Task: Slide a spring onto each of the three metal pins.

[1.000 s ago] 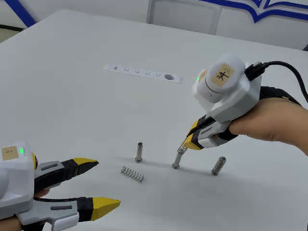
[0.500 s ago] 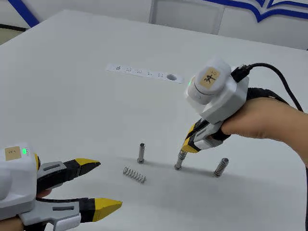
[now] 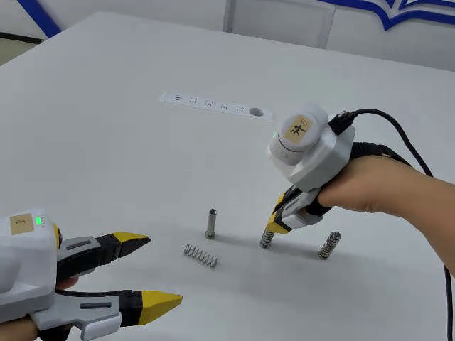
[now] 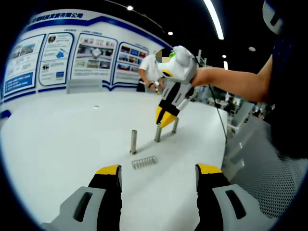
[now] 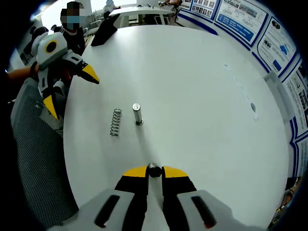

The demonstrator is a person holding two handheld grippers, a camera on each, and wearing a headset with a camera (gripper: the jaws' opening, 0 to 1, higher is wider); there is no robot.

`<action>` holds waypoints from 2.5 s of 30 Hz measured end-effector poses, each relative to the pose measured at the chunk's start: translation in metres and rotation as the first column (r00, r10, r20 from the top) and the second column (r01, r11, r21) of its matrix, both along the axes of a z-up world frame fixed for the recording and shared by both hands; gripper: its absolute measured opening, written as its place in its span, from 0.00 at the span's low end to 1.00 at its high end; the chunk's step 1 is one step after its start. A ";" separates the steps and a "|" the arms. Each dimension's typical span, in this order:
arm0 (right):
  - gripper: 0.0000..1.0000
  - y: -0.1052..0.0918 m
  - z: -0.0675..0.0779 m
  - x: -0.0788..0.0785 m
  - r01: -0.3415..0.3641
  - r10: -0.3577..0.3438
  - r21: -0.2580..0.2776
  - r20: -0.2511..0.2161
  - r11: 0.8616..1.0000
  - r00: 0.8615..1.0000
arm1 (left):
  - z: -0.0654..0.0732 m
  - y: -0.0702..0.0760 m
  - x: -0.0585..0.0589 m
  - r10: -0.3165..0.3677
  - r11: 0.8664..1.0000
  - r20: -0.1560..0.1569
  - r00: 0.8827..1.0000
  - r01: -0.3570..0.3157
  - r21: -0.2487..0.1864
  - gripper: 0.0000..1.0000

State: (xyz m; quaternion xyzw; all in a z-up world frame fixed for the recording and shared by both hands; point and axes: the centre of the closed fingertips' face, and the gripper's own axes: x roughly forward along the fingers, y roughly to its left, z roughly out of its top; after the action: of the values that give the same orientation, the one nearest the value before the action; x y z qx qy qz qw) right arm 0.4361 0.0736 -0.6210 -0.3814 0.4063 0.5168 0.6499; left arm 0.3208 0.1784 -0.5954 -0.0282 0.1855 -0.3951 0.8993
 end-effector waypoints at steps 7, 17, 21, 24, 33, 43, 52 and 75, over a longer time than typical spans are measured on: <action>0.12 -0.001 -0.005 0.000 0.002 -0.002 -0.003 -0.001 1.000 1.000 | 0.000 -0.001 0.001 -0.002 1.000 -0.001 1.000 0.002 -0.001 0.63; 0.14 -0.001 -0.002 -0.001 0.000 0.000 0.009 0.018 1.000 1.000 | 0.000 -0.001 0.002 -0.006 1.000 0.000 1.000 0.006 0.001 0.63; 0.15 0.001 0.007 -0.003 -0.003 0.002 0.025 0.037 1.000 0.999 | 0.000 -0.002 0.002 -0.010 1.000 0.002 1.000 0.010 0.002 0.63; 0.15 0.003 0.013 -0.005 -0.007 0.005 0.038 0.053 0.999 0.999 | 0.001 -0.004 0.002 -0.014 1.000 0.003 1.000 0.014 0.002 0.63; 0.16 0.017 0.033 -0.015 -0.036 0.028 0.091 0.086 0.995 0.996 | 0.001 -0.005 0.001 -0.019 1.000 0.003 1.000 0.019 0.005 0.63; 0.16 0.036 0.026 -0.034 -0.070 0.063 0.121 0.060 0.990 0.996 | 0.002 -0.004 0.002 -0.021 1.000 0.004 1.000 0.021 0.009 0.63; 0.16 0.055 0.012 -0.051 -0.089 0.088 0.141 0.017 0.986 0.996 | 0.001 -0.004 0.001 -0.022 1.000 0.000 1.000 0.022 0.012 0.63; 0.16 0.100 -0.020 -0.061 -0.120 0.120 0.153 0.008 0.981 0.993 | 0.000 -0.001 -0.001 -0.013 1.000 -0.001 1.000 0.013 0.009 0.63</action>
State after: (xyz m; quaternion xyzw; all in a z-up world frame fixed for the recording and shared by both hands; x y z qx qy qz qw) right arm 0.3756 0.1740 -0.6411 -0.3538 0.3420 0.5851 0.6446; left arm 0.3198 0.1778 -0.5958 -0.0231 0.1881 -0.3999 0.8967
